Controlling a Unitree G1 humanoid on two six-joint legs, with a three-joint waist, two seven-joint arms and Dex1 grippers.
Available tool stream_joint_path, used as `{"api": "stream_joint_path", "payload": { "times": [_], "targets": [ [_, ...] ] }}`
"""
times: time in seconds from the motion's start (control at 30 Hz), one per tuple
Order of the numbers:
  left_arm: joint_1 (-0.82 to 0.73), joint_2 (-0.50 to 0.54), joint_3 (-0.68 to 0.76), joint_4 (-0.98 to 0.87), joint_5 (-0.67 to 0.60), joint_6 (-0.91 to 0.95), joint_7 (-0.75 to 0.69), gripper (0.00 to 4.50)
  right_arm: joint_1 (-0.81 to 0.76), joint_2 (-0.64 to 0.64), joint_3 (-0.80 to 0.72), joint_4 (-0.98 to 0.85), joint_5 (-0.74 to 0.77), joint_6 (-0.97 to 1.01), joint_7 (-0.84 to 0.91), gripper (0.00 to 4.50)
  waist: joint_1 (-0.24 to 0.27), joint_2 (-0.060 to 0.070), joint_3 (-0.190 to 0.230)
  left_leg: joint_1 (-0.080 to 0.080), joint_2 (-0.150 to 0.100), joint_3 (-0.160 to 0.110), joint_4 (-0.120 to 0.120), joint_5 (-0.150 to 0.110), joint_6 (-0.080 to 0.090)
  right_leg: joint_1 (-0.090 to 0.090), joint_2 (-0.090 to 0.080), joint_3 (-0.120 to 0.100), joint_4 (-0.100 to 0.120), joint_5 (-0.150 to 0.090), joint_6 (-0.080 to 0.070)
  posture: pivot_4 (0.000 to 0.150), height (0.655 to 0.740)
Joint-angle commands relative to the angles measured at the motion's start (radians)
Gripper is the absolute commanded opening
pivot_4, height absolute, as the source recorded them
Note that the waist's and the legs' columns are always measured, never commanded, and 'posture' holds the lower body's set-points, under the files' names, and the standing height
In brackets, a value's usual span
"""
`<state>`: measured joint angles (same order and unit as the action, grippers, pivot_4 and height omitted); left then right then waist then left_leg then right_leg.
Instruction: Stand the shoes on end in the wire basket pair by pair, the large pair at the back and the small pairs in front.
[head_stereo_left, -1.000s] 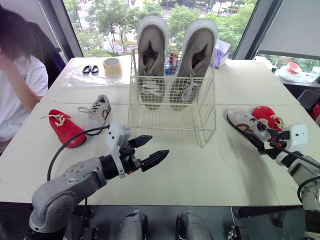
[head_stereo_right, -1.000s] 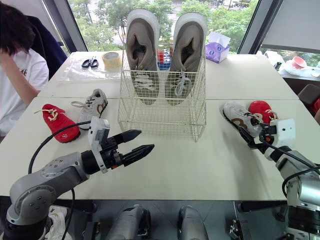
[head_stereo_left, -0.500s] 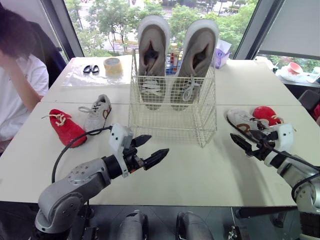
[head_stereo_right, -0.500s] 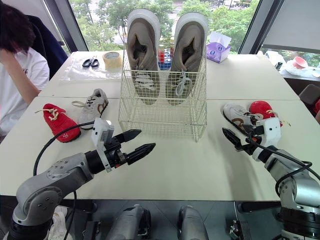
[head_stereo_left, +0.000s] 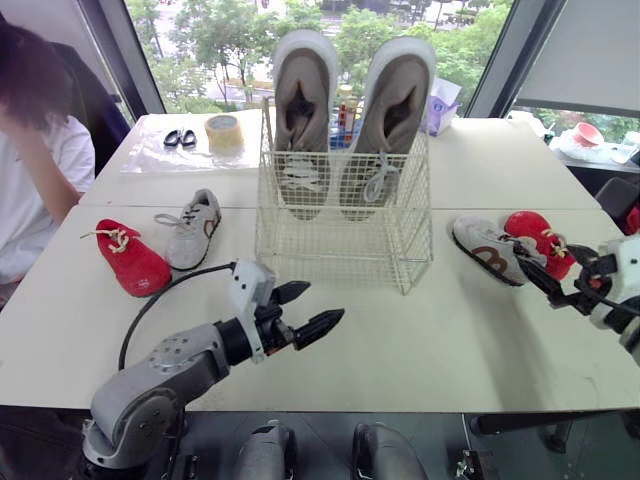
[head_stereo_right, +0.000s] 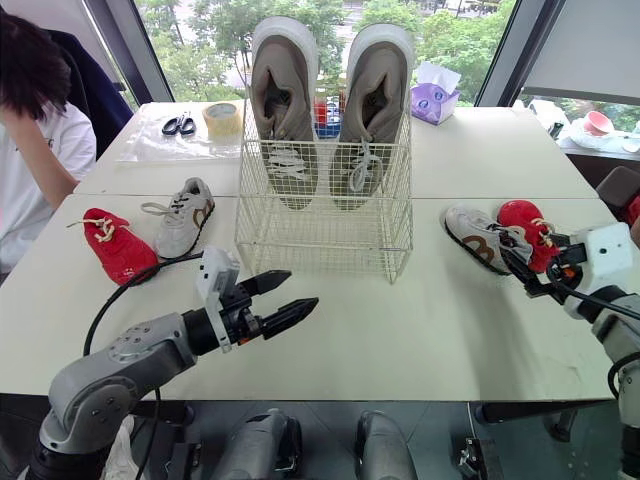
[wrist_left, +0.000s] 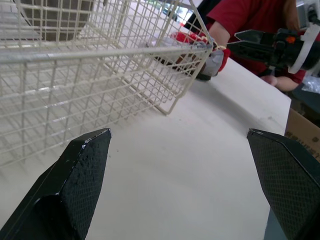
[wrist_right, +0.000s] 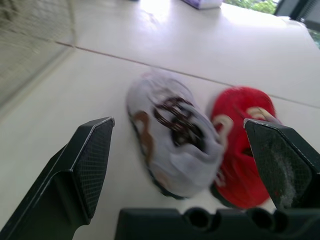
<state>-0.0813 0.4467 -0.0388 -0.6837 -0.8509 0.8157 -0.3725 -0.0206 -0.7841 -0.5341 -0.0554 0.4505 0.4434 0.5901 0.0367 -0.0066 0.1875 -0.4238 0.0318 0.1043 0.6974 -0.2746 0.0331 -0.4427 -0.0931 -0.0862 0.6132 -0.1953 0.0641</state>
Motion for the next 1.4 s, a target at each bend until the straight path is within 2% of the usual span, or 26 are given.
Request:
{"api": "stream_joint_path", "payload": {
  "times": [0.03,0.23,0.53,0.63,0.73,0.8,0.87,0.93,1.0,1.07,1.13,1.23,1.4],
  "targets": [
    [0.004,0.003,0.009,-0.052,-0.016,-0.006,0.004,4.43,-0.043,-0.033,0.013,0.082,-0.037,-0.079,0.050,4.50,-0.001,0.000,0.000,0.000,0.000,0.000,0.000,0.000,0.000,0.000,0.000,0.000,0.000,0.000,0.000,0.150,0.7400],
    [0.014,-0.004,-0.014,-0.060,0.011,-0.013,0.027,4.43,-0.149,-0.028,0.086,0.248,-0.040,-0.085,0.130,4.50,-0.002,0.000,0.000,0.000,0.000,0.000,0.000,0.000,0.000,0.000,0.000,0.000,0.000,0.000,0.000,0.150,0.7400],
    [0.019,-0.016,-0.031,-0.086,0.033,-0.013,0.056,4.43,-0.344,-0.011,0.198,0.639,-0.101,-0.150,0.222,4.50,-0.002,0.000,0.000,0.000,0.000,0.000,0.000,0.000,0.000,0.001,0.000,0.000,0.000,0.000,0.000,0.150,0.7400],
    [0.030,-0.011,-0.013,-0.092,0.032,-0.014,0.061,4.50,-0.356,-0.008,0.224,0.678,-0.128,-0.184,0.243,3.69,-0.005,0.000,0.000,0.001,0.000,0.000,0.000,0.000,0.000,0.001,0.000,0.000,0.000,0.000,0.000,0.150,0.7400],
    [0.039,-0.019,0.002,-0.099,0.011,-0.011,0.071,4.50,-0.343,0.004,0.231,0.651,-0.130,-0.192,0.247,2.25,-0.010,0.000,0.000,0.001,0.000,0.000,0.000,0.000,0.000,0.001,0.000,0.000,0.000,0.000,0.000,0.150,0.7400],
    [0.039,-0.029,0.034,-0.105,-0.051,0.000,0.083,4.50,-0.327,0.008,0.228,0.615,-0.125,-0.191,0.244,1.40,-0.013,0.000,0.000,0.001,0.000,0.000,0.000,0.000,0.000,0.001,0.000,0.000,0.000,0.000,0.000,0.150,0.7400],
    [0.038,0.001,0.108,-0.109,-0.192,0.020,0.074,4.50,-0.303,0.012,0.212,0.544,-0.111,-0.189,0.231,0.55,-0.019,0.000,0.000,0.001,0.000,-0.001,0.000,0.000,0.000,0.001,0.000,0.000,0.000,0.000,0.000,0.150,0.7400],
    [0.038,0.064,0.207,-0.088,-0.373,0.036,0.064,4.50,-0.284,0.017,0.178,0.439,-0.073,-0.153,0.211,0.18,-0.024,0.000,0.000,0.000,0.001,-0.001,0.000,0.000,0.000,0.001,0.000,0.000,0.000,0.000,0.000,0.150,0.7400],
    [0.032,0.154,0.335,-0.021,-0.595,0.034,0.059,4.50,-0.298,0.019,0.109,0.308,0.005,-0.083,0.168,0.18,-0.027,0.002,0.001,0.000,0.001,-0.001,-0.001,0.000,0.000,0.000,0.000,0.000,0.001,0.000,0.000,0.150,0.7400],
    [0.019,0.221,0.410,0.038,-0.719,0.024,0.070,4.50,-0.320,0.023,0.061,0.223,0.059,-0.031,0.124,0.18,-0.029,0.007,0.001,0.000,0.001,0.000,-0.001,0.000,0.000,-0.001,0.000,0.000,0.002,0.000,0.000,0.150,0.7400],
    [-0.051,0.290,0.476,0.151,-0.831,0.020,0.061,4.50,-0.439,0.036,-0.046,0.160,0.196,0.054,0.011,0.18,-0.028,0.009,0.002,0.000,0.000,0.000,-0.001,0.000,0.000,-0.001,0.000,0.000,0.002,0.000,0.000,0.150,0.7400],
    [-0.243,0.347,0.480,0.333,-0.856,0.016,0.034,4.50,-0.619,0.033,-0.121,0.090,0.343,0.132,-0.087,0.18,-0.022,0.011,0.003,-0.001,0.000,0.000,0.000,0.001,-0.001,-0.002,0.000,0.000,0.002,0.001,0.000,0.150,0.7400],
    [-0.528,0.341,0.469,0.558,-0.855,0.002,0.065,4.50,-0.870,-0.019,-0.036,0.008,0.364,0.127,-0.101,0.18,-0.024,0.008,0.002,-0.002,-0.001,-0.001,-0.003,0.000,0.000,0.000,0.000,-0.002,-0.002,0.000,0.003,0.150,0.7400]
  ]
}}
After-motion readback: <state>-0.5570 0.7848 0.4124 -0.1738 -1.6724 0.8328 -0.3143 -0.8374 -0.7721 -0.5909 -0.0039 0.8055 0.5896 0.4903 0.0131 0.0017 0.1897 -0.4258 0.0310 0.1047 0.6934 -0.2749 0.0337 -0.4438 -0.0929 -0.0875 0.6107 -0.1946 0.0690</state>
